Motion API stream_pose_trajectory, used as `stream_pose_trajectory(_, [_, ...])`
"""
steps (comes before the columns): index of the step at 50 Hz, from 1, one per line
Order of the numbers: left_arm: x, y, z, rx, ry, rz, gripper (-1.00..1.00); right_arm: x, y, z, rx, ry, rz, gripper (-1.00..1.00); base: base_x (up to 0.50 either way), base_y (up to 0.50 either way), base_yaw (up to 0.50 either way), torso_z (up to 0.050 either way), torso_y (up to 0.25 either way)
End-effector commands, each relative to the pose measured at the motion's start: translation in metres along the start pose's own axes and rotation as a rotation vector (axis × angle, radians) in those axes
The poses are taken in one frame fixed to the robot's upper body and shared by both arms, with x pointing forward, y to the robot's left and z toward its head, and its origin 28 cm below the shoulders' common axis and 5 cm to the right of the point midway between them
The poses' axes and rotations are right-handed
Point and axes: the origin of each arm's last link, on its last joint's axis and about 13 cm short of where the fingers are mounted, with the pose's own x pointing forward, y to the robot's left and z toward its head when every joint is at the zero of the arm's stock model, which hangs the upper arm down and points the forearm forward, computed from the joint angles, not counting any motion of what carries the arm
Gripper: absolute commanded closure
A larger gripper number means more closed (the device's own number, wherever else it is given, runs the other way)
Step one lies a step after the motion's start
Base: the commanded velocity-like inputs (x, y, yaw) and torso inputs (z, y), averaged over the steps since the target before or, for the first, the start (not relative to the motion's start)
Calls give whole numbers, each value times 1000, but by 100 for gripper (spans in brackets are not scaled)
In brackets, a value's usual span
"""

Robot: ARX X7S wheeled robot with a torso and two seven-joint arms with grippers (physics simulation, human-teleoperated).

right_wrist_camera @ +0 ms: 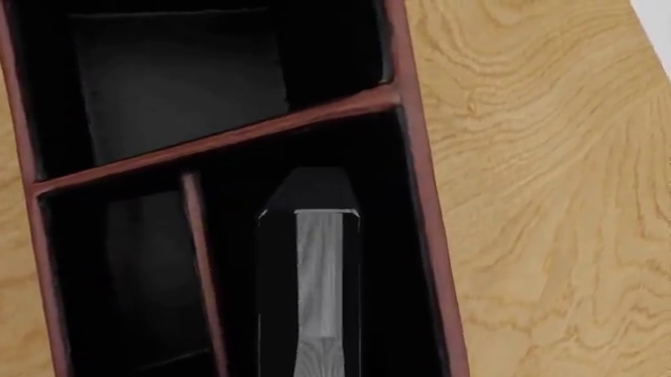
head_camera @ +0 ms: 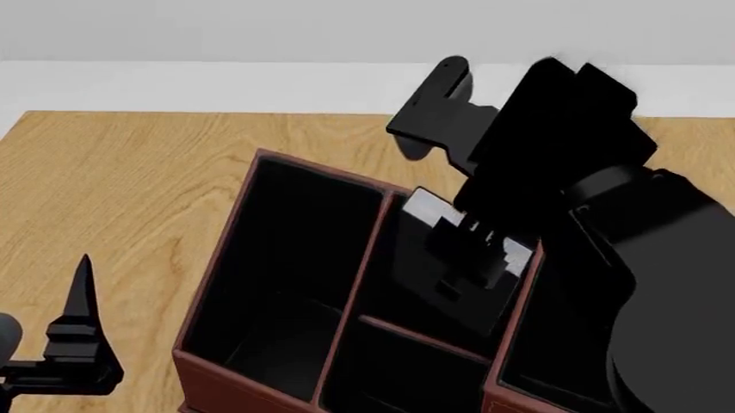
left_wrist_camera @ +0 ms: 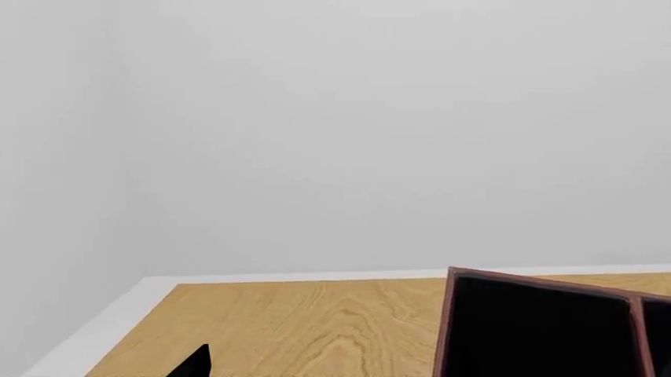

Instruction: Pick up the book and place it in the front compartment of the caddy.

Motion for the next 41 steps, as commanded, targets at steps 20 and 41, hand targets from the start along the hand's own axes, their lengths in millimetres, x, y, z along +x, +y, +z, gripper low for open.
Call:
stream_pose_trajectory(20, [-2,1,2,-2,-5,2,-100,-8,3,18,-285,-10,-325,-100,2,0,3,-1,0])
stream_pose_trajectory(41, [-4,-1,9,-7,-24,-11,-100,-67,73,0,-276,-194,-518,-100,0,0,0,0,0])
